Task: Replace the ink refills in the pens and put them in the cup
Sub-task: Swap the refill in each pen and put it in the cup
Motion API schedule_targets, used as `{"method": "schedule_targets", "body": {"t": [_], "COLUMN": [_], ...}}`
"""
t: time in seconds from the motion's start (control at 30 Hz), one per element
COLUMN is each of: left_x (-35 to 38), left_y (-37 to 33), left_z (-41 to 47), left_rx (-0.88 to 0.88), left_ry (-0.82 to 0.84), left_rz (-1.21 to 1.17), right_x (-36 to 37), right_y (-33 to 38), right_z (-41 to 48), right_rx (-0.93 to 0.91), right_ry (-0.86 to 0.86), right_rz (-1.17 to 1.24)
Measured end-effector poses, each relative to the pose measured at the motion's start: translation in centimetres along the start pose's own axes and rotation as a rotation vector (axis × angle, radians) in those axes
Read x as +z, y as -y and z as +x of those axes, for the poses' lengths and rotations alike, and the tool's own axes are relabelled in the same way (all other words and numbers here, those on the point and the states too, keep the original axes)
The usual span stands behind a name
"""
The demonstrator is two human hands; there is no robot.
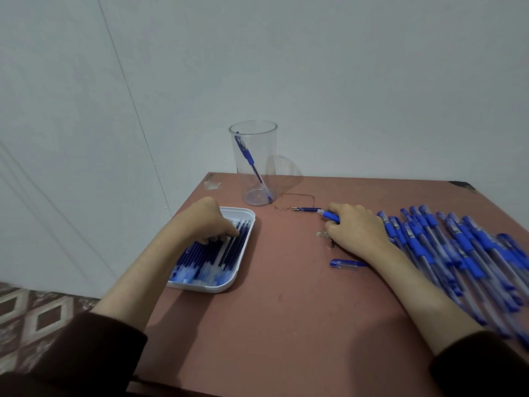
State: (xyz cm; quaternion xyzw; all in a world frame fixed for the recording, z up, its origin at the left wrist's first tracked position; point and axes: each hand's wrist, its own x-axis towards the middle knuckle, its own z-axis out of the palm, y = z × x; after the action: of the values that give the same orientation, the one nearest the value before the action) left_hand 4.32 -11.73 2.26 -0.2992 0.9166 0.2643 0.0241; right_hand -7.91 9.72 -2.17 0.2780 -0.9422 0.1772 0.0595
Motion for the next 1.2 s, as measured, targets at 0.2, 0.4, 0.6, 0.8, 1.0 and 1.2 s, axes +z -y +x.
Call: {"method": "schedule_targets", "body": {"t": [0.2, 0.4, 0.6, 0.8, 1.0, 1.2], "left_x": [-2.3, 0.2, 5.6, 6.6, 6.7, 6.7], "left_y": [-0.3, -4.2, -7.9, -8.2, -8.5, -8.8], "left_z": [-0.8, -1.4, 0.5, 0.7, 0.4, 0.3], "left_rx": [0.112, 0.207, 0.149, 0.199, 0.237, 0.264], "left_ry": [-0.084, -0.055, -0.131, -0.242, -0.245, -0.252], "left_rz": [-0.360, -1.113, -1.682, -1.702, -1.678, -1.647], "right_x": [-0.2, -0.1, -1.9, -2.5, -2.5, -2.5], "right_y": [0.1, 0.2, 0.6, -0.5, -0.3, -0.1], "right_z": [-0.2, -0.6, -1.5, -1.5, -1.5, -1.6], "right_rx": [0.000, 0.042, 0.045, -0.035, -0.064, -0.089], "right_ry": [-0.010, -0.127, -0.313, -0.309, -0.307, -0.321], "right_rz": [0.009, 0.074, 0.335, 0.265, 0.231, 0.264]}}
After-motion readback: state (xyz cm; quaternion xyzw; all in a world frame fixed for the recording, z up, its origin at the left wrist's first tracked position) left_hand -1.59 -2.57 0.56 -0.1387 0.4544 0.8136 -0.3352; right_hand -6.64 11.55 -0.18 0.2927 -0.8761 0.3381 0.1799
